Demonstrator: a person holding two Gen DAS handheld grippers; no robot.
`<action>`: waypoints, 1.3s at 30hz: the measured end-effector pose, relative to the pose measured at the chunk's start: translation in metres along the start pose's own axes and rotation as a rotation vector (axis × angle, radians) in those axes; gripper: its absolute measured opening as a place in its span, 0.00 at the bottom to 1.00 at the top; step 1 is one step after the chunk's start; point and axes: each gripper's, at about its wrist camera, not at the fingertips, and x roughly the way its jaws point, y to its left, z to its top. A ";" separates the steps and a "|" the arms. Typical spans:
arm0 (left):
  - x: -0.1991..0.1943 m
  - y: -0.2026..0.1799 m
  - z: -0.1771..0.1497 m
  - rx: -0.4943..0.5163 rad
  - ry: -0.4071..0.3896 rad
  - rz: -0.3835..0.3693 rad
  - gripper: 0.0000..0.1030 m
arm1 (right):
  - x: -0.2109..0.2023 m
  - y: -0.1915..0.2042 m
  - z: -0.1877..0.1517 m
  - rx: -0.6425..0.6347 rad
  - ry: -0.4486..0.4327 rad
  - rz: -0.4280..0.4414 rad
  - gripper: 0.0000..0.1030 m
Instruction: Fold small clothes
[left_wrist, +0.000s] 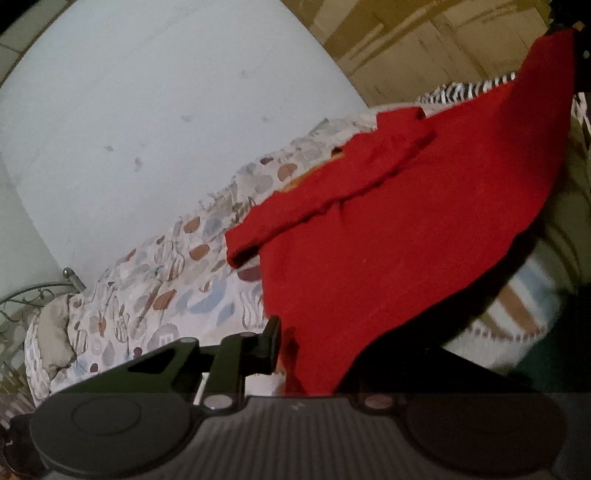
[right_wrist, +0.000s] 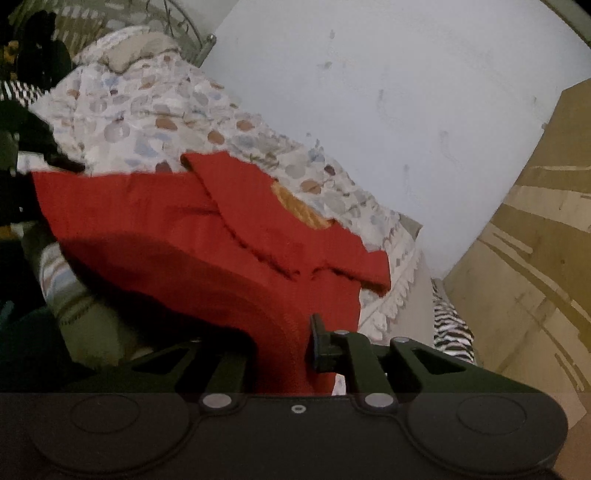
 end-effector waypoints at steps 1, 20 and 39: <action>0.001 0.000 -0.002 -0.001 0.009 -0.006 0.25 | 0.001 0.001 -0.003 0.002 0.009 0.002 0.13; -0.073 0.070 0.039 -0.385 -0.269 0.044 0.06 | -0.049 -0.004 0.003 -0.099 -0.150 -0.171 0.04; -0.206 0.139 0.064 -0.362 -0.262 -0.175 0.06 | -0.195 -0.048 0.047 -0.002 -0.303 -0.160 0.04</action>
